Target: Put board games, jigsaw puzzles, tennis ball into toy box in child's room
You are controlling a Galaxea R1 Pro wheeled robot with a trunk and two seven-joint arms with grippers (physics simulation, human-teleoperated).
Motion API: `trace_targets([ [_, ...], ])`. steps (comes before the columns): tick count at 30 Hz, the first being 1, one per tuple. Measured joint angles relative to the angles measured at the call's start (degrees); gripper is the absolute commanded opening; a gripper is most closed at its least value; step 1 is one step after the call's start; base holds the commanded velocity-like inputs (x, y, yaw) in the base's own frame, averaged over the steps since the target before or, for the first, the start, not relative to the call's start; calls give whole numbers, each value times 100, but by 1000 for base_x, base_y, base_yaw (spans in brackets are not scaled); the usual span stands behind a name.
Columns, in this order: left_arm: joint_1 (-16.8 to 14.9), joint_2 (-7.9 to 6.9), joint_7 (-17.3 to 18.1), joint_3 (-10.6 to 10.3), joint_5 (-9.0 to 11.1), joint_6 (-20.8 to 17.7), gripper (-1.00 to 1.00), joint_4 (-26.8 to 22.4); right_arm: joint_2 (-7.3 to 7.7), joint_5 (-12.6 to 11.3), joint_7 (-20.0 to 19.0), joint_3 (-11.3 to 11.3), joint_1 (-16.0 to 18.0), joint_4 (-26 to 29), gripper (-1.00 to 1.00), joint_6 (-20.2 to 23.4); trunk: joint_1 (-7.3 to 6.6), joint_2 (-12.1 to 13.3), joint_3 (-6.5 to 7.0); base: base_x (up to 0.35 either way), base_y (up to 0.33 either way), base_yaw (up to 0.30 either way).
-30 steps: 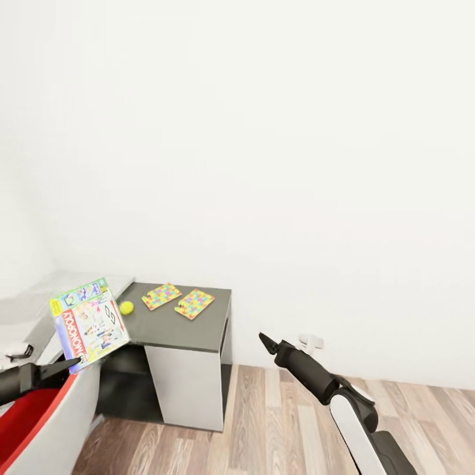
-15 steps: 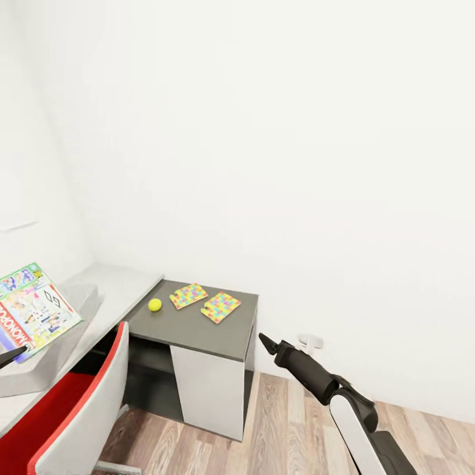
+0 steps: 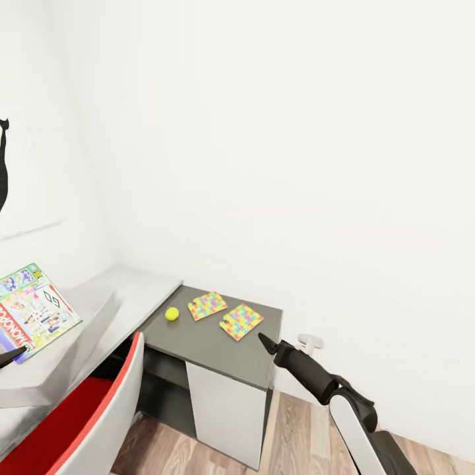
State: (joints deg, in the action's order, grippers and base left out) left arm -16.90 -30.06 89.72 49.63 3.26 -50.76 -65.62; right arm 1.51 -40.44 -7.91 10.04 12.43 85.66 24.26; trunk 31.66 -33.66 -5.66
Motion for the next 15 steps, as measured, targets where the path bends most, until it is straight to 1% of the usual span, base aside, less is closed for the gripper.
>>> trace_targets([
  [7,0,-7,0,0,-8,15,-100,173,-18,0,0,66,0,7,100,-4,0,0,0,335,0,4],
  [9,0,-8,0,-1,-14,22,-100,194,-20,0,0,72,0,8,100,-5,1,0,0,265,0,6],
  [12,-1,-3,0,-5,-12,33,-100,204,-22,3,-1,89,1,12,100,-5,2,0,9,128,0,121],
  [15,1,4,1,-12,-13,37,-100,206,-23,10,6,255,1,15,100,-10,3,0,26,29,0,202],
])
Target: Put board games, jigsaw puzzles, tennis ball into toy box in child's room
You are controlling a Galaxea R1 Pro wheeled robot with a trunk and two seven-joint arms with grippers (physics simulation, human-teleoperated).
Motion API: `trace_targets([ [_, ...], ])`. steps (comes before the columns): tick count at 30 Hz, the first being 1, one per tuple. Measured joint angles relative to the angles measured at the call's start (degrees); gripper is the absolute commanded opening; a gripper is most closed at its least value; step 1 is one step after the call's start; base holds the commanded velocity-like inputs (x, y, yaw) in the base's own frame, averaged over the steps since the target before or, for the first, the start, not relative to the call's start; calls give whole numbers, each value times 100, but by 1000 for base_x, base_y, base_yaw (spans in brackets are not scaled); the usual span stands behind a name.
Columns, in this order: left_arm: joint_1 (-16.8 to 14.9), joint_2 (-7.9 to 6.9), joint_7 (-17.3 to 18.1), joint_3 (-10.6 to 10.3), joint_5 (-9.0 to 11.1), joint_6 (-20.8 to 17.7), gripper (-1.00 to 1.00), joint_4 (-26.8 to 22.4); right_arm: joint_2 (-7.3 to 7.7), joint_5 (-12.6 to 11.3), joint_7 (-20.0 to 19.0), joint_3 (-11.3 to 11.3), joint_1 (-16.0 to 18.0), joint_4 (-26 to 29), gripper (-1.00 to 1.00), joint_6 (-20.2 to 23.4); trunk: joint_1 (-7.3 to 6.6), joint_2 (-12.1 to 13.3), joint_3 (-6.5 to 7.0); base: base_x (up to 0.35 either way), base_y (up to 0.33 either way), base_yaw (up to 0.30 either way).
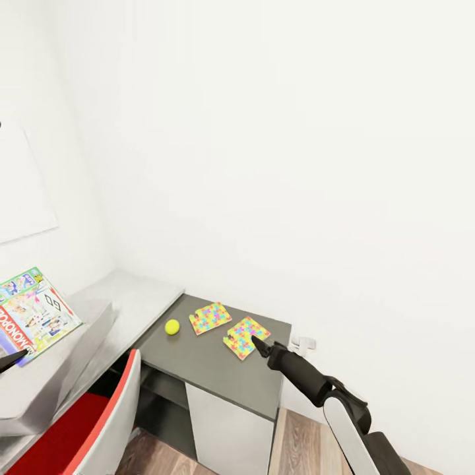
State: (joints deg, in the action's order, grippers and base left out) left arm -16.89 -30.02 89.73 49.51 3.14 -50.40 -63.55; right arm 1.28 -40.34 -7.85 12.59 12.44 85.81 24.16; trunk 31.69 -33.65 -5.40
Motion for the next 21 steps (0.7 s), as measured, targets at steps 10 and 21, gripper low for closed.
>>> trace_targets([
  [10,1,4,0,-5,-5,0,-100,1,0,8,2,75,0,-7,100,-3,0,0,58,3,0,231],
  [21,-2,13,-1,-22,-6,1,-100,1,0,222,4,222,-1,3,100,-211,0,0,66,0,0,26],
])
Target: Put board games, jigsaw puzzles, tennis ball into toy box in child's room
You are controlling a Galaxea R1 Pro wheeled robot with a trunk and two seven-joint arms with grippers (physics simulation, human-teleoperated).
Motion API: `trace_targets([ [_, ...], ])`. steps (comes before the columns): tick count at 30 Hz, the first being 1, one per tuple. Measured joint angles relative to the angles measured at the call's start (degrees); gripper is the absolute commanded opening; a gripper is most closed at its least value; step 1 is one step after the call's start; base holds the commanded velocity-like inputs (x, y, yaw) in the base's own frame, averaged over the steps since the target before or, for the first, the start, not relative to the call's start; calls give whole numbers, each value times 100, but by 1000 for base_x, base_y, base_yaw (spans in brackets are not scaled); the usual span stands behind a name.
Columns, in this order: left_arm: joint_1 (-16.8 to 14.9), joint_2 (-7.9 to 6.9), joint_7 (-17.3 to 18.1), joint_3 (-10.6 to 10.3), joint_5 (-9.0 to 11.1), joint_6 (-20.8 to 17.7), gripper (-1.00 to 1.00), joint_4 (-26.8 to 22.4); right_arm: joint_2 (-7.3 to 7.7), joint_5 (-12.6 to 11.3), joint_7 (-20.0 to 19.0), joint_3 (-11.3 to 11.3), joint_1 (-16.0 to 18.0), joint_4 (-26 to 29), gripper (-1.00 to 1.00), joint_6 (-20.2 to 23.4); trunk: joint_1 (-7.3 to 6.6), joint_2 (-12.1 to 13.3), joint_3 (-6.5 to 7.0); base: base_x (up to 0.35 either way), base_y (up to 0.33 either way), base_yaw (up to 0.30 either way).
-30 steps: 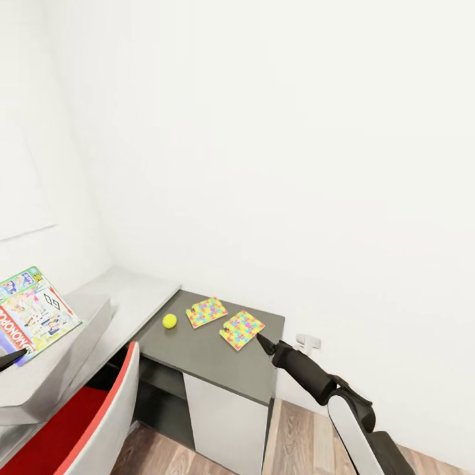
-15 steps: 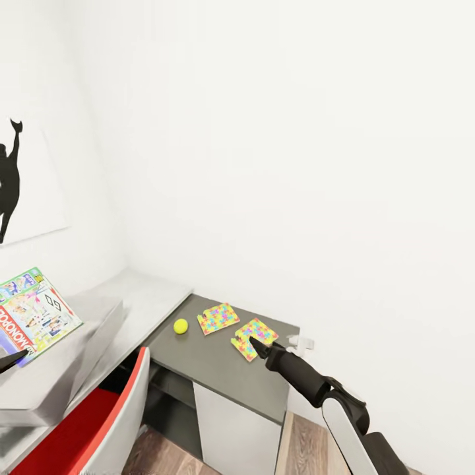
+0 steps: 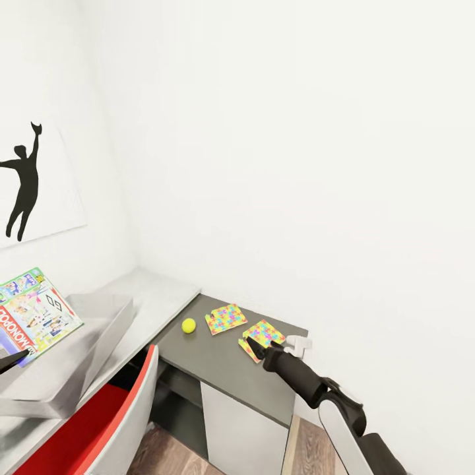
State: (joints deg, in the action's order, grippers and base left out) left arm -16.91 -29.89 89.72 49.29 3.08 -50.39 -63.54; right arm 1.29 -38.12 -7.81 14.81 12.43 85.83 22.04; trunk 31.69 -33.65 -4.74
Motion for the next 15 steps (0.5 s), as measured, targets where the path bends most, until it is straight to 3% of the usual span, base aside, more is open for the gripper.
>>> trace_targets([
  [15,-1,1,0,-1,0,0,-100,0,0,142,-13,11,0,8,100,-21,0,0,0,0,0,0],
])
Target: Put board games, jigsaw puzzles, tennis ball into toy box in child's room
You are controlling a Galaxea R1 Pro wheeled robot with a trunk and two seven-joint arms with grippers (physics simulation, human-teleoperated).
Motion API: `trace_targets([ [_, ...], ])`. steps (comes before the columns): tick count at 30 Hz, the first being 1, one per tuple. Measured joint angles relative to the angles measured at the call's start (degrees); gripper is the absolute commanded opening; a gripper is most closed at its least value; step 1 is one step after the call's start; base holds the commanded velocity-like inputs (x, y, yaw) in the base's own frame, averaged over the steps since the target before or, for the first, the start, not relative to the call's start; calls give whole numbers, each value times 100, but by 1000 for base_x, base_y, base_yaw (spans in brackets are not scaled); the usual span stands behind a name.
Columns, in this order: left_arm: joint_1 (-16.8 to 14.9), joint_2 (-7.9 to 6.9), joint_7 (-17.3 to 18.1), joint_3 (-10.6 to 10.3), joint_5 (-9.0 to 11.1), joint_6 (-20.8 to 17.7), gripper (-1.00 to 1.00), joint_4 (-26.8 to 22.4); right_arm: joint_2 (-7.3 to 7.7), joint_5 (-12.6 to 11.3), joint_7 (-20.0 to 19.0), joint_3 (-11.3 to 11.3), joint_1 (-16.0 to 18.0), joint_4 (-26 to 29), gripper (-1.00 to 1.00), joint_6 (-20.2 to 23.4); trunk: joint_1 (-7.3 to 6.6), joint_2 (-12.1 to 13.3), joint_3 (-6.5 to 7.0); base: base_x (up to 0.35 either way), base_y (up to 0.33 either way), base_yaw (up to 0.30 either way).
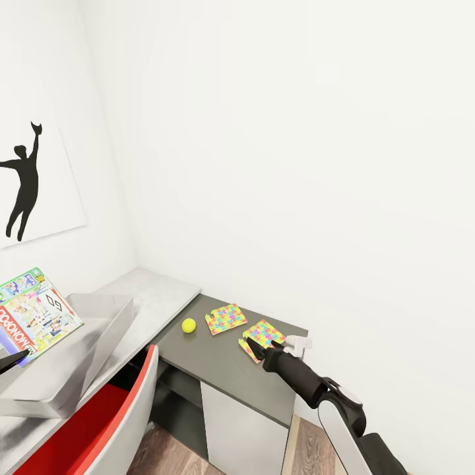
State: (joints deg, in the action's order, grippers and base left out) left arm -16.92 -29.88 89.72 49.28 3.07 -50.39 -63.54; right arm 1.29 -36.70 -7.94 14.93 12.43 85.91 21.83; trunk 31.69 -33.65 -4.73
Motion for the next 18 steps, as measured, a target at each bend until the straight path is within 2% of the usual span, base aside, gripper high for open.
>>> trace_targets([
  [5,1,0,0,0,1,0,-100,0,0,0,8,0,0,0,100,0,0,0,3,0,0,47],
  [13,4,-1,0,1,-2,0,-100,0,-16,-2,29,19,6,91,100,51,0,0,38,0,0,226],
  [15,4,-1,0,1,-1,0,-100,0,-29,-4,28,54,8,290,100,181,0,0,44,0,0,271],
  [18,4,-1,0,0,-4,0,-100,0,-52,-18,30,68,107,499,100,848,0,0,49,0,0,279],
])
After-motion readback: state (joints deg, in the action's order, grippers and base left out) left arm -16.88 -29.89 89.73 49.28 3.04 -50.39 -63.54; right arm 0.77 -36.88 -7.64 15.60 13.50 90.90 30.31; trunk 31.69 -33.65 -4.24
